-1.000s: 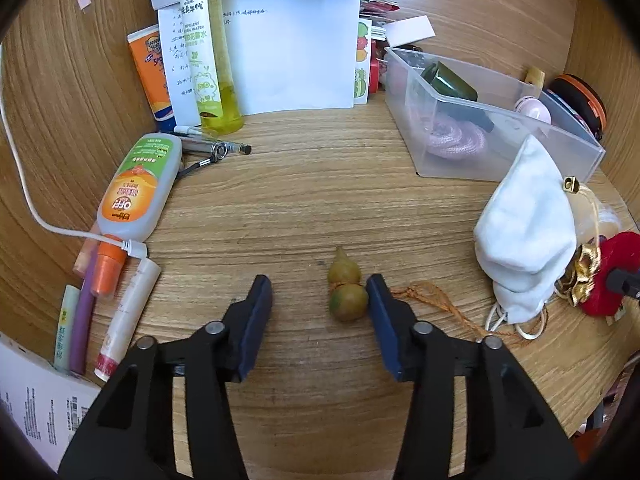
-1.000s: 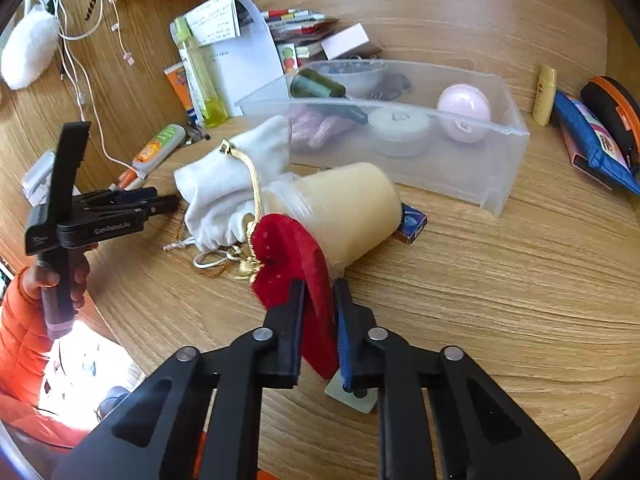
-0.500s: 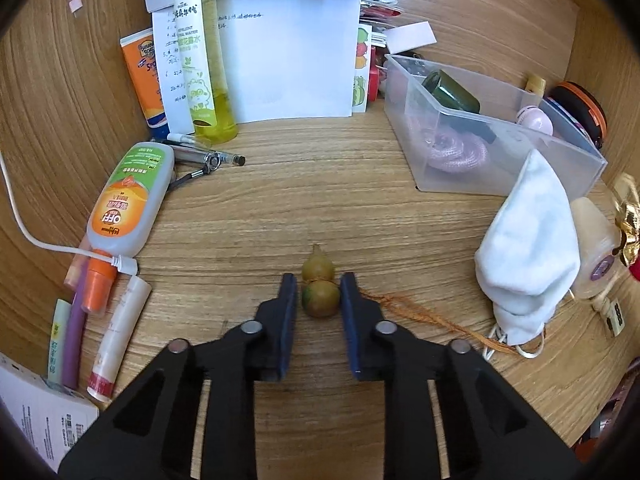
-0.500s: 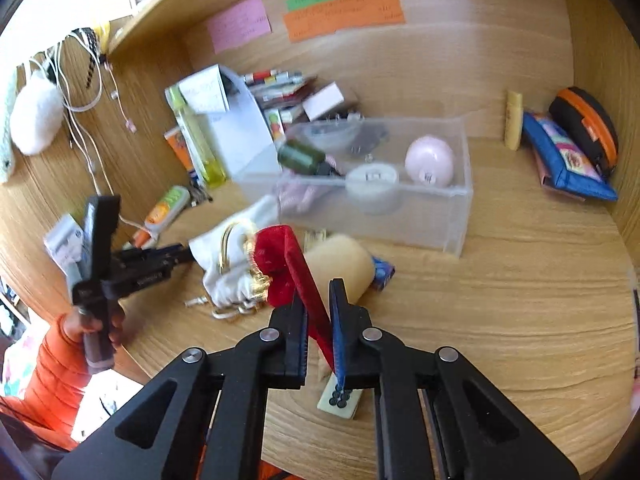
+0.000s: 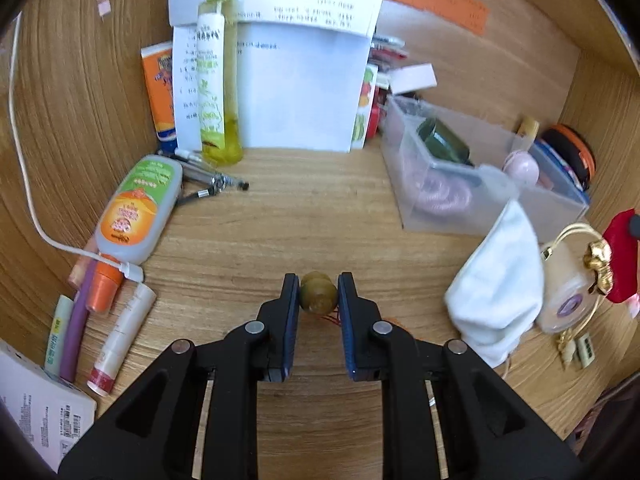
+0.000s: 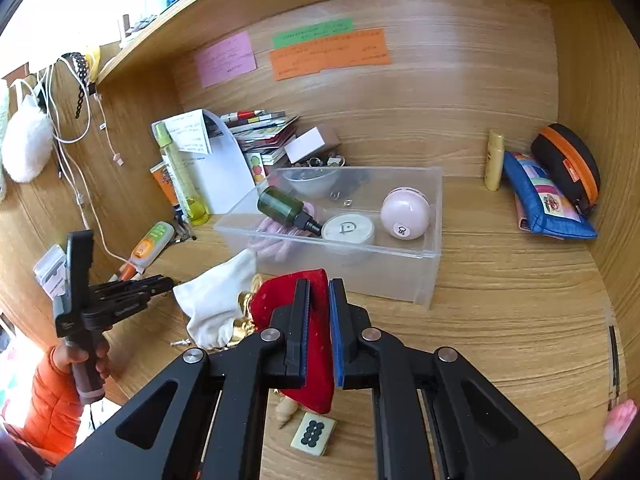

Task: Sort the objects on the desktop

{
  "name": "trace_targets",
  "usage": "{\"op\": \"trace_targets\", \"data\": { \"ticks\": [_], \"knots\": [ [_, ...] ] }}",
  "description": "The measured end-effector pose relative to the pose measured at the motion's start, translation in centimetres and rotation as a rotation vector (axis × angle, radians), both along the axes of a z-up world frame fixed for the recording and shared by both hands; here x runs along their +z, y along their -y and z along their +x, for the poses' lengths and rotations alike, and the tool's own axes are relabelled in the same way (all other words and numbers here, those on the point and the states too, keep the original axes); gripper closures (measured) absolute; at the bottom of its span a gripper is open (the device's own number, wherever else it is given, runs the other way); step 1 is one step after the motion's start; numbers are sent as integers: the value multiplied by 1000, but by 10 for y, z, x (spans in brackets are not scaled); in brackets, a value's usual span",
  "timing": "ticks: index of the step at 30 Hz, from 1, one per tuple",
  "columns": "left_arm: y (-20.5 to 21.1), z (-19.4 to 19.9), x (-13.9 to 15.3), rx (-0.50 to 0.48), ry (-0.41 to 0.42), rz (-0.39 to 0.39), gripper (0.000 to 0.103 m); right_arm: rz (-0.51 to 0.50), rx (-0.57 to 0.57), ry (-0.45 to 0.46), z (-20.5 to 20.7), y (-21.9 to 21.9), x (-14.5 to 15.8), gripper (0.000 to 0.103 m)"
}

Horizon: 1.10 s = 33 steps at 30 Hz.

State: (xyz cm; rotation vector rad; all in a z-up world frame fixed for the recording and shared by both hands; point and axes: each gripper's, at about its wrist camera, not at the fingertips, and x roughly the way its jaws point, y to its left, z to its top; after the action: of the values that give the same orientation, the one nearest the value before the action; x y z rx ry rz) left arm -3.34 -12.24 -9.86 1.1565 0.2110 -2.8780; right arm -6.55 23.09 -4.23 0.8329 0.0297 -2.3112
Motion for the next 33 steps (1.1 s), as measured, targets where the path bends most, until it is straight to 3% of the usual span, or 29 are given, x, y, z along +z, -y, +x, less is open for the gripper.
{"op": "trace_targets", "data": {
  "ticks": [9, 14, 15, 16, 18, 27, 33],
  "knots": [
    [-8, 4, 22, -8, -53, 7, 84, -1, 16, -78, -8, 2, 22, 96],
    [-14, 7, 28, -29, -61, 28, 84, 70, 44, -38, -12, 8, 11, 93],
    [-17, 9, 28, -34, -61, 30, 84, 81, 49, -17, -12, 8, 4, 82],
    [-19, 10, 28, -37, -61, 32, 84, 89, 50, 4, -12, 6, -3, 62],
    [-24, 13, 29, -52, -60, 34, 84, 94, 34, 9, -9, 1, -14, 40],
    [-51, 27, 27, -117, -47, 55, 84, 283, -18, 52, -12, -10, -56, 40],
    [-66, 38, 31, -159, -60, 85, 84, 329, 26, 86, -22, -6, -70, 40]
  ]
}}
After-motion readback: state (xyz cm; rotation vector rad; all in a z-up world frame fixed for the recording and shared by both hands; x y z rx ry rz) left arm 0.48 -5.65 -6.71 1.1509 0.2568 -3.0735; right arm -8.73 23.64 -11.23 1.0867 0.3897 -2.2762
